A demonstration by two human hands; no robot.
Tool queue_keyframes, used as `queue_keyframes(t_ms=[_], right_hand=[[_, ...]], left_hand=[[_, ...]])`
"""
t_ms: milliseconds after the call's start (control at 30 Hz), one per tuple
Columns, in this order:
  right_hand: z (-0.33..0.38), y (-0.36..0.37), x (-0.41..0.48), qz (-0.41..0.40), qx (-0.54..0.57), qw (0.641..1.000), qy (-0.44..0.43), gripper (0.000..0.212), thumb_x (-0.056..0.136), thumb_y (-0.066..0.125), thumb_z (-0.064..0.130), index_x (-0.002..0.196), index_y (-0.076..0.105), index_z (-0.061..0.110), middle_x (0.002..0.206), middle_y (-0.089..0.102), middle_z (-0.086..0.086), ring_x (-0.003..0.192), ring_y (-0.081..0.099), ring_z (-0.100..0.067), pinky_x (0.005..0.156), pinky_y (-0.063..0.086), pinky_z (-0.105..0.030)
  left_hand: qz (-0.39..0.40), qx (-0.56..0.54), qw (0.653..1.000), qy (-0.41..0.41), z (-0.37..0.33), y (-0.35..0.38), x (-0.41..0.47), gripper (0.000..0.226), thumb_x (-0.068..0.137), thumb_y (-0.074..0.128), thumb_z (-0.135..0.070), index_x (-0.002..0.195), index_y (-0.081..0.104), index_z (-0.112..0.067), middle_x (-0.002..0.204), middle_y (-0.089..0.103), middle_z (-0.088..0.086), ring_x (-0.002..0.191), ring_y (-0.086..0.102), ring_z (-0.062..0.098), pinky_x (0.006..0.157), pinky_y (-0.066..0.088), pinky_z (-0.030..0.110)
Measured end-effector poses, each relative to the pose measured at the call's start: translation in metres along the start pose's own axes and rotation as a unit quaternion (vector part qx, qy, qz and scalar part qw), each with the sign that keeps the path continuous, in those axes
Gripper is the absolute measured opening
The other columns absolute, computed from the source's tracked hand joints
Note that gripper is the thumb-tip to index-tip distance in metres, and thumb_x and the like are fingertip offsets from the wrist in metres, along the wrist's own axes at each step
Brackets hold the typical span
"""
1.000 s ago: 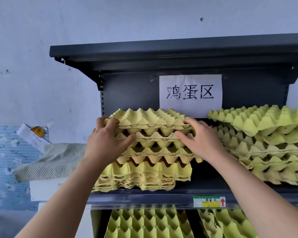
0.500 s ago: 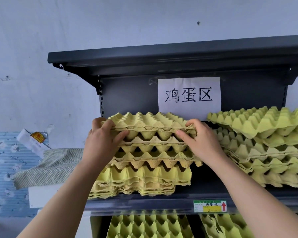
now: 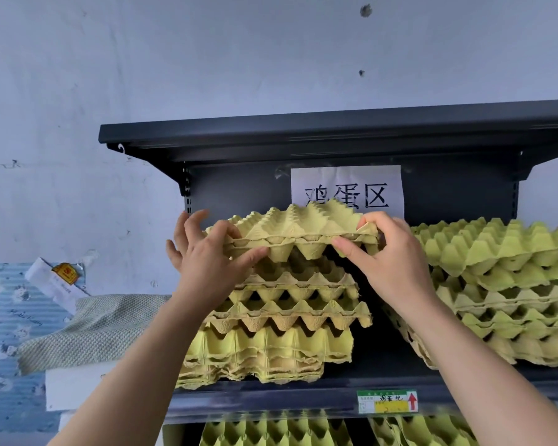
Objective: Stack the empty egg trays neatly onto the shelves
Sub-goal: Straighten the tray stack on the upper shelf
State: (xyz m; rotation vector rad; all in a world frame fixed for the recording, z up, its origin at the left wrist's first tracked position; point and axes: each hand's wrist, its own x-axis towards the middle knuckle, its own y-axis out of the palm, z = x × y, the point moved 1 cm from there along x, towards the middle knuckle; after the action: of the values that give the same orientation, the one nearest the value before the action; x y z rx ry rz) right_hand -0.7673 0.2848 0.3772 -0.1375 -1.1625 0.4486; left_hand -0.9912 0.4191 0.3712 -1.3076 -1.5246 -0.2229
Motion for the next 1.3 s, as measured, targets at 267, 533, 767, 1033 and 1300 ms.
queue_keyframes(t_ms=[267,533,767,1033,1300], right_hand=[[0.002,-0.009,-0.015,0.019,0.005,1.0,-0.017,0.04,0.081,0.066,0.049,0.107,0.065,0.02,0.103,0.06,0.003,0.09,0.059,-0.013,0.078,0.05,-0.031],[0.016,-0.004,-0.033,0.058,0.063,0.994,-0.064,0.03,0.083,0.07,0.035,0.109,0.07,0.018,0.103,0.058,0.008,0.088,0.055,0.002,0.072,0.041,-0.006],[-0.001,-0.006,-0.031,0.13,0.129,0.982,-0.051,0.039,0.083,0.071,0.028,0.12,0.061,0.031,0.114,0.055,0.018,0.096,0.057,-0.001,0.084,0.047,-0.018],[-0.019,0.003,-0.009,0.196,0.065,0.978,-0.014,0.076,0.064,0.076,0.056,0.134,0.048,0.043,0.141,0.041,0.016,0.133,0.033,-0.006,0.112,0.027,-0.035],[-0.014,0.005,0.001,0.239,0.081,0.968,0.002,0.085,0.063,0.083,0.045,0.139,0.046,0.038,0.148,0.036,0.002,0.14,0.025,-0.014,0.114,0.021,-0.035]], left_hand=[[0.071,-0.026,0.997,0.011,0.017,0.01,0.005,0.046,0.091,0.051,-0.055,0.132,0.053,-0.034,0.153,0.029,0.004,0.148,0.001,0.023,0.118,0.001,0.052],[0.141,-0.121,0.981,0.057,-0.031,0.007,-0.027,0.068,0.073,0.054,-0.072,0.132,0.051,-0.039,0.157,0.024,-0.012,0.149,-0.01,0.017,0.118,0.009,0.053],[0.108,-0.196,0.973,0.056,-0.021,-0.003,-0.018,0.038,0.063,0.068,-0.06,0.086,0.054,-0.033,0.134,0.049,-0.007,0.144,0.024,0.018,0.112,0.022,0.034],[0.11,-0.193,0.974,0.042,-0.005,-0.028,-0.028,0.08,0.042,0.063,-0.09,0.085,0.05,-0.024,0.115,0.053,-0.015,0.108,0.049,0.006,0.08,0.035,0.003],[0.102,-0.133,0.985,0.043,-0.025,-0.026,-0.038,0.08,0.046,0.065,-0.087,0.095,0.055,-0.024,0.118,0.044,-0.018,0.105,0.051,0.01,0.078,0.039,0.015]])
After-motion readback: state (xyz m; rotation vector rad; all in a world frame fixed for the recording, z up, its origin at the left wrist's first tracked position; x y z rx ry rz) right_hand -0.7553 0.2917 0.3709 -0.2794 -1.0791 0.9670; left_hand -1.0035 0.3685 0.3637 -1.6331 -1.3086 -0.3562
